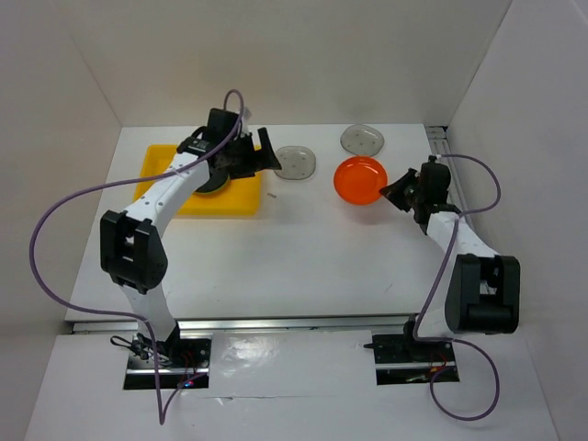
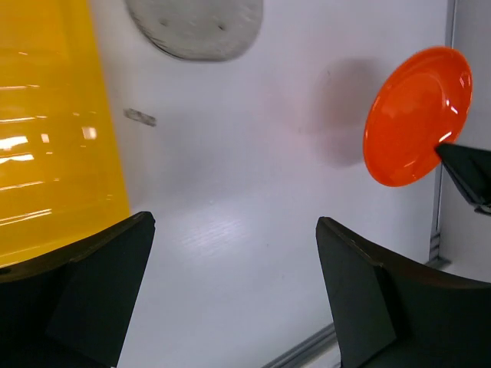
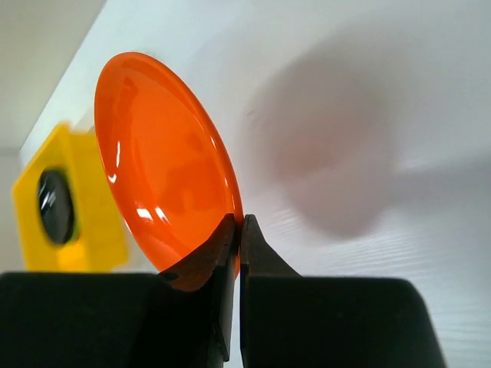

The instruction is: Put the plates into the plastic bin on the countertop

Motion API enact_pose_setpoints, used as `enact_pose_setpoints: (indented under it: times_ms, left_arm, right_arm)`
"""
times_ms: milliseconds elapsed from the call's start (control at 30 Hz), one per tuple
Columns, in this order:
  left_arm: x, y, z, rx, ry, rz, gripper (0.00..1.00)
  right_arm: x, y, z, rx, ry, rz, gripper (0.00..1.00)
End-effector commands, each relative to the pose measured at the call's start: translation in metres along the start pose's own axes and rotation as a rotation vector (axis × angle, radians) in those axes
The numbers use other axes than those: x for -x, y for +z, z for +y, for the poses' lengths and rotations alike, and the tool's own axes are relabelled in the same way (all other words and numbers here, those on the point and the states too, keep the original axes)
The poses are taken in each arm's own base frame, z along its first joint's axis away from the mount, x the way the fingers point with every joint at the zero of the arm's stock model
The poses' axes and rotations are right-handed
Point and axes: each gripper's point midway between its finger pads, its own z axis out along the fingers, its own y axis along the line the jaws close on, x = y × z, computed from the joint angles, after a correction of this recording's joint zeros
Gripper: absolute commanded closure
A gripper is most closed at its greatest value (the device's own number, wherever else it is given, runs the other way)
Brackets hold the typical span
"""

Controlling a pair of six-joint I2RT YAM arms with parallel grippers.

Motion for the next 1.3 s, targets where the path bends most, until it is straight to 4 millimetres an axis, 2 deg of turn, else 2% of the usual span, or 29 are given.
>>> enact_pose_setpoints:
  times_ms: [0, 67, 100, 133, 200, 267, 300, 333, 400, 533, 633, 733, 767, 800, 867, 900, 933, 967, 1000, 1033, 1067, 1100, 1133, 1167, 1200, 1233, 1267]
  left_arm:
    - [-0.017, 0.015, -0.036, -0.138, 0.102, 0.062, 0.0]
    - [-0.036, 0.025, -0.048, -0.16, 0.12, 0.11, 0.0]
    - [-0.043, 0.032, -0.047, -0.155, 0.121, 0.132, 0.0]
    - [-0.045, 0.034, -0.048, -0.171, 0.122, 0.135, 0.0]
    - [-0.059, 0.04, -0.054, -0.188, 0.135, 0.163, 0.02]
    - [-0.065, 0.049, -0.051, -0.187, 0.121, 0.183, 0.03]
    - [-0.063, 0.049, -0.052, -0.192, 0.123, 0.176, 0.08]
    - [-0.071, 0.054, -0.049, -0.195, 0.117, 0.202, 0.08]
    - [-0.069, 0.053, -0.055, -0.224, 0.111, 0.2, 0.09]
    - [-0.074, 0.059, -0.05, -0.219, 0.1, 0.207, 0.09]
    - [-0.075, 0.059, -0.051, -0.227, 0.099, 0.212, 0.14]
    - [-0.076, 0.063, -0.05, -0.226, 0.099, 0.213, 0.36]
    - [-0.079, 0.067, -0.047, -0.22, 0.096, 0.222, 0.58]
    - [-0.078, 0.067, -0.046, -0.212, 0.096, 0.217, 0.71]
    - [-0.074, 0.068, -0.042, -0.18, 0.096, 0.202, 0.93]
    - [-0.068, 0.067, -0.042, -0.165, 0.098, 0.186, 1.0]
    - [-0.068, 0.066, -0.037, -0.127, 0.094, 0.188, 1.0]
    - [-0.064, 0.066, -0.031, -0.087, 0.094, 0.171, 1.0]
    - [-0.046, 0.057, -0.021, -0.03, 0.077, 0.11, 1.0]
    - [-0.023, 0.05, -0.002, 0.013, 0.004, 0.056, 1.0]
    - [-0.011, 0.043, 0.014, 0.04, -0.04, 0.029, 1.0]
    - [-0.007, 0.038, 0.033, 0.07, -0.09, 0.02, 1.0]
    - [0.009, 0.026, 0.045, 0.086, -0.133, -0.028, 1.0]
    - [0.031, 0.013, 0.078, 0.123, -0.212, -0.087, 1.0]
    - [0.046, 0.006, 0.093, 0.127, -0.244, -0.138, 1.0]
    - [0.048, 0.002, 0.111, 0.147, -0.268, -0.156, 1.0]
    - [0.062, -0.01, 0.139, 0.19, -0.33, -0.21, 1.0]
  right_arm:
    - [-0.016, -0.021, 0.043, 0.237, -0.085, 0.091, 1.0]
    - [-0.021, -0.027, 0.062, 0.315, -0.094, 0.101, 1.0]
    - [-0.03, -0.029, 0.072, 0.346, -0.111, 0.123, 1.0]
    - [-0.031, -0.033, 0.082, 0.368, -0.125, 0.12, 1.0]
    - [-0.037, -0.036, 0.092, 0.407, -0.129, 0.141, 1.0]
    - [-0.041, -0.043, 0.104, 0.477, -0.119, 0.163, 1.0]
    - [-0.045, -0.044, 0.107, 0.485, -0.125, 0.173, 1.0]
    - [-0.046, -0.044, 0.111, 0.484, -0.13, 0.172, 1.0]
    - [-0.051, -0.044, 0.118, 0.497, -0.139, 0.185, 1.0]
    - [-0.065, -0.04, 0.127, 0.501, -0.145, 0.208, 1.0]
    - [-0.069, -0.039, 0.134, 0.51, -0.132, 0.213, 1.0]
    - [-0.075, -0.041, 0.143, 0.549, -0.117, 0.22, 1.0]
    - [-0.076, -0.044, 0.146, 0.574, -0.116, 0.226, 1.0]
    - [-0.079, -0.045, 0.148, 0.58, -0.12, 0.233, 1.0]
    - [-0.085, -0.044, 0.151, 0.586, -0.114, 0.247, 1.0]
    - [-0.09, -0.042, 0.151, 0.578, -0.115, 0.254, 1.0]
    - [-0.09, -0.042, 0.151, 0.578, -0.115, 0.254, 0.94]
    - [-0.092, -0.041, 0.152, 0.575, -0.117, 0.252, 0.46]
    - [-0.092, -0.037, 0.146, 0.542, -0.109, 0.24, 0.27]
    - [-0.091, -0.038, 0.144, 0.537, -0.119, 0.225, 0.17]
    - [-0.092, -0.036, 0.14, 0.52, -0.123, 0.227, 0.0]
    - [-0.089, -0.036, 0.137, 0.498, -0.131, 0.208, 0.0]
    - [-0.1, -0.034, 0.126, 0.455, -0.139, 0.238, 0.0]
    - [-0.102, -0.036, 0.125, 0.448, -0.18, 0.231, 0.0]
    - [-0.106, -0.033, 0.114, 0.412, -0.19, 0.236, 0.0]
    - [-0.117, -0.03, 0.1, 0.365, -0.206, 0.252, 0.0]
    - [-0.118, -0.031, 0.095, 0.359, -0.228, 0.244, 0.0]
